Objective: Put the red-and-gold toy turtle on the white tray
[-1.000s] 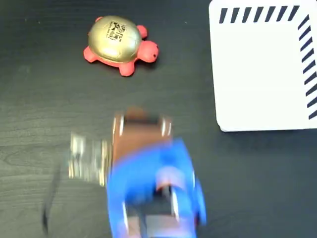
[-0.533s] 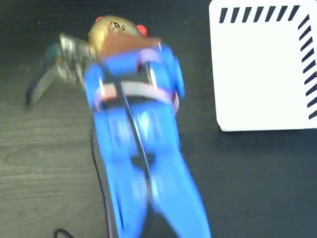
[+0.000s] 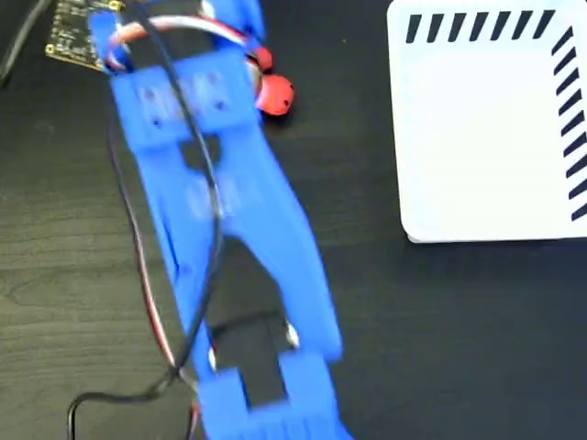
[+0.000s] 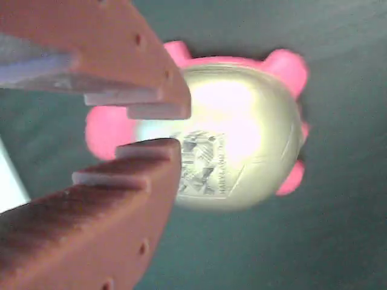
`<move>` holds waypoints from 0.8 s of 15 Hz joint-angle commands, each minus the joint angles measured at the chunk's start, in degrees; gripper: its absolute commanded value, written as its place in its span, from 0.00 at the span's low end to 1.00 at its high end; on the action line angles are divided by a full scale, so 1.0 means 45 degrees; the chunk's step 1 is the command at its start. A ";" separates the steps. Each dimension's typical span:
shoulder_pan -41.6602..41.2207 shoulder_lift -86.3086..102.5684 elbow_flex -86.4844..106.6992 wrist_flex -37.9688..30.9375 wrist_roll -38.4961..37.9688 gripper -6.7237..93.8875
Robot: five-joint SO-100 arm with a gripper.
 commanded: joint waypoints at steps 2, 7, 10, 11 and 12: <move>0.0078 -0.0215 -0.2500 0.1230 -0.0156 0.07; 0.0488 -0.0898 -0.2539 0.1543 -0.0469 0.22; 0.0703 -0.1445 -0.2617 0.1641 -0.0586 0.33; 0.0703 -0.1582 -0.2617 0.1680 -0.0566 0.37; 0.0645 -0.1758 -0.2539 0.1719 -0.0547 0.40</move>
